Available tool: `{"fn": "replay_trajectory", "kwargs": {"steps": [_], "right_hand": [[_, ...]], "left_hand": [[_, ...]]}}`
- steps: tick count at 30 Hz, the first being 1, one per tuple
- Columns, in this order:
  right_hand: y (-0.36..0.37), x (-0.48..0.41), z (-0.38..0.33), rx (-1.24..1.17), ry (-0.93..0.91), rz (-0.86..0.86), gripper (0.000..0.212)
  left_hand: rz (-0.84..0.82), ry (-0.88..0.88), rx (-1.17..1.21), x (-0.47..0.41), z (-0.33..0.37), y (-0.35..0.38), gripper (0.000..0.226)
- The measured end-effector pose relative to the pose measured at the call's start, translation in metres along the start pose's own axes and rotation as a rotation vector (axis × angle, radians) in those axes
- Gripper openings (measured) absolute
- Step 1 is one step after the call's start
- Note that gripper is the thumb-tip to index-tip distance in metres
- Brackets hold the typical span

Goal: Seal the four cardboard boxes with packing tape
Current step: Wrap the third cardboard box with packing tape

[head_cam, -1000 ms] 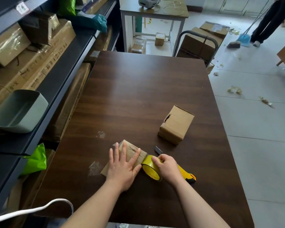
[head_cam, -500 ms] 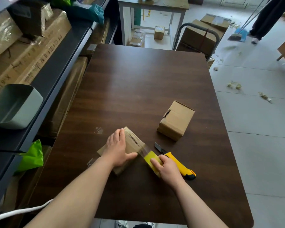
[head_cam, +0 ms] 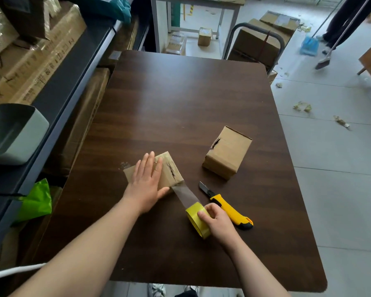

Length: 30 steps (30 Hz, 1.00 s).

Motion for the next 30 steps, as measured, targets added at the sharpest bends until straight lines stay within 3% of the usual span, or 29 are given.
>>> {"fn": "replay_trajectory", "kwargs": {"steps": [2, 4, 6, 9, 11, 12, 15, 18, 21, 23, 27, 30], "right_hand": [[0.006, 0.002, -0.004, -0.025, 0.059, -0.007, 0.017], [0.012, 0.002, -0.007, -0.035, 0.11, -0.02, 0.02], [0.016, 0.004, -0.011, -0.046, 0.155, -0.046, 0.023], [0.019, 0.007, -0.015, -0.024, 0.177, -0.118, 0.015], [0.018, 0.008, -0.016, 0.012, 0.155, -0.159, 0.011], [0.017, 0.008, -0.017, 0.025, 0.139, -0.17, 0.012], [0.008, 0.005, -0.022, 0.074, 0.077, -0.168, 0.014], [-0.003, -0.005, -0.024, 0.124, 0.016, -0.101, 0.014], [-0.023, -0.02, -0.015, 0.307, -0.026, 0.205, 0.012], [-0.035, -0.028, -0.006, 0.505, -0.004, 0.313, 0.024], [-0.041, -0.039, 0.011, 0.651, 0.062, 0.212, 0.045], [-0.04, -0.041, 0.016, 0.715, 0.044, 0.161, 0.044]], "left_hand": [[0.21, -0.096, 0.066, 0.021, 0.013, -0.006, 0.075], [0.336, -0.174, 0.249, 0.043, 0.03, -0.007, 0.04], [0.187, -0.312, 0.459, 0.056, 0.046, 0.001, 0.024], [-0.082, -0.653, 0.91, 0.053, 0.055, 0.027, 0.042], [-0.138, -0.828, 1.244, 0.045, 0.058, 0.037, 0.046], [-0.146, -0.848, 1.29, 0.041, 0.058, 0.039, 0.039], [-0.173, -0.838, 1.299, 0.037, 0.058, 0.044, 0.014], [-0.216, -0.869, 1.386, 0.037, 0.058, 0.046, 0.008], [-0.265, -0.908, 1.442, 0.036, 0.057, 0.046, 0.011], [-0.264, -0.918, 1.488, 0.034, 0.057, 0.045, 0.014], [-0.203, -0.896, 1.453, 0.034, 0.057, 0.052, 0.014], [-0.144, -0.898, 1.353, 0.035, 0.053, 0.056, 0.012]]}}
Point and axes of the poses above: each hand's wrist, its own x-axis away from the middle knuckle, its own y-axis out of the palm, z = x × y, the point moved 3 cm from there along -x, towards the middle knuckle, and after that the axes turned 5 degrees about z, right-handed, at the moved point
